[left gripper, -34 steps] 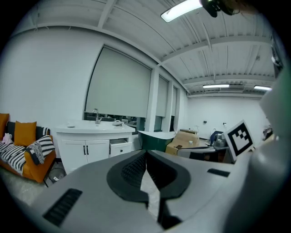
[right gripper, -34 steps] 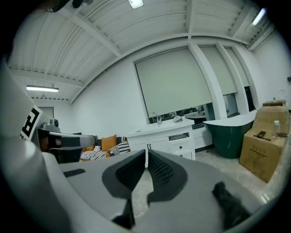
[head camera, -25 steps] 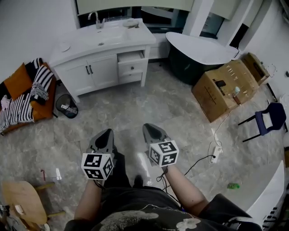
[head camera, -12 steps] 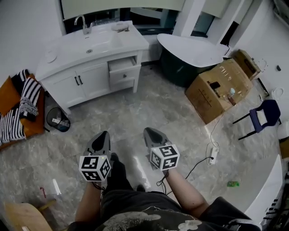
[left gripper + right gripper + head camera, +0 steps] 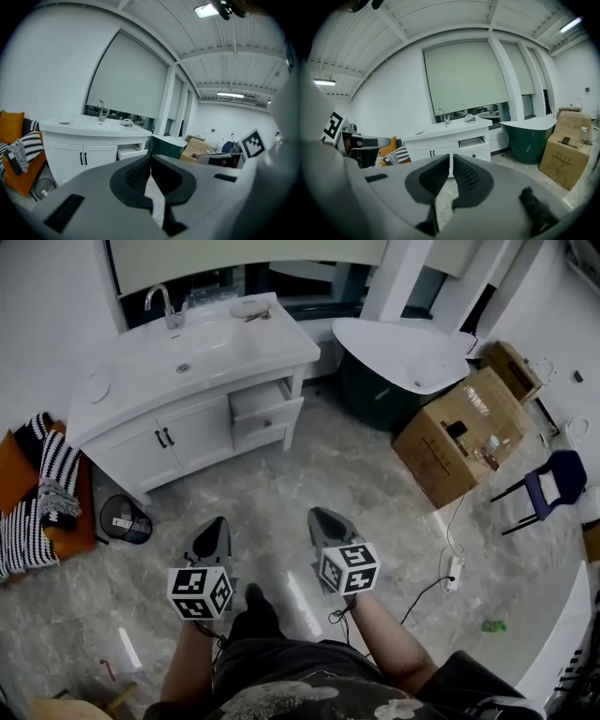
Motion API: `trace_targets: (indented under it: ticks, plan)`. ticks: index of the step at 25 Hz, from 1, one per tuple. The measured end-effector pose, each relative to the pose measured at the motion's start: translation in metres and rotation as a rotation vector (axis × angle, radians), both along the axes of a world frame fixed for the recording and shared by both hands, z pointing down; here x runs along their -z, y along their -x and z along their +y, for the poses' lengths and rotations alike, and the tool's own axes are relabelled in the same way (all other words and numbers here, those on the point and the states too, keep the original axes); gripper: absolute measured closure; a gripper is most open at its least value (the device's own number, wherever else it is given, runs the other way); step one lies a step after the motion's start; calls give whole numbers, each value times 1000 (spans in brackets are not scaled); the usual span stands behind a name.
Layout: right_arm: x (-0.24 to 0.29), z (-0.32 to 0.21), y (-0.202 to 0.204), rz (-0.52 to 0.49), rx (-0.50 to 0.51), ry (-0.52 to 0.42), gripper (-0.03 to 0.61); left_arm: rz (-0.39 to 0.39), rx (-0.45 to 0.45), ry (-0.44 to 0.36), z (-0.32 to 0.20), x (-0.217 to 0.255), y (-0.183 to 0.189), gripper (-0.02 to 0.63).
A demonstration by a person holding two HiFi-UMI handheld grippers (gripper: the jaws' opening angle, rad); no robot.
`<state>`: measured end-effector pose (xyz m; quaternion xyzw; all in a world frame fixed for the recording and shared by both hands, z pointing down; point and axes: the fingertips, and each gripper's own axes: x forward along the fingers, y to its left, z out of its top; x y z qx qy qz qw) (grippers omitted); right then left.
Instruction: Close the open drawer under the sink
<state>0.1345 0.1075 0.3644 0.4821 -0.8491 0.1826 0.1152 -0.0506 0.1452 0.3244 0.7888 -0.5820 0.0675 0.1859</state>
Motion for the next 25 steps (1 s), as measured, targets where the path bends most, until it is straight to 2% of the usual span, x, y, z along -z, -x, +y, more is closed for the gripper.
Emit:
trace_targets:
  ticks: [16, 21, 25]
  plan:
    - [-14, -96, 62, 61, -79, -3, 541, 39, -118, 61, -103, -27, 61, 598]
    - [-27, -114, 62, 65, -119, 16, 541, 39, -139, 74, -125, -39, 64, 598]
    - [-41, -130, 65, 76, -105, 32, 540, 29, -146, 93, -140, -52, 61, 598]
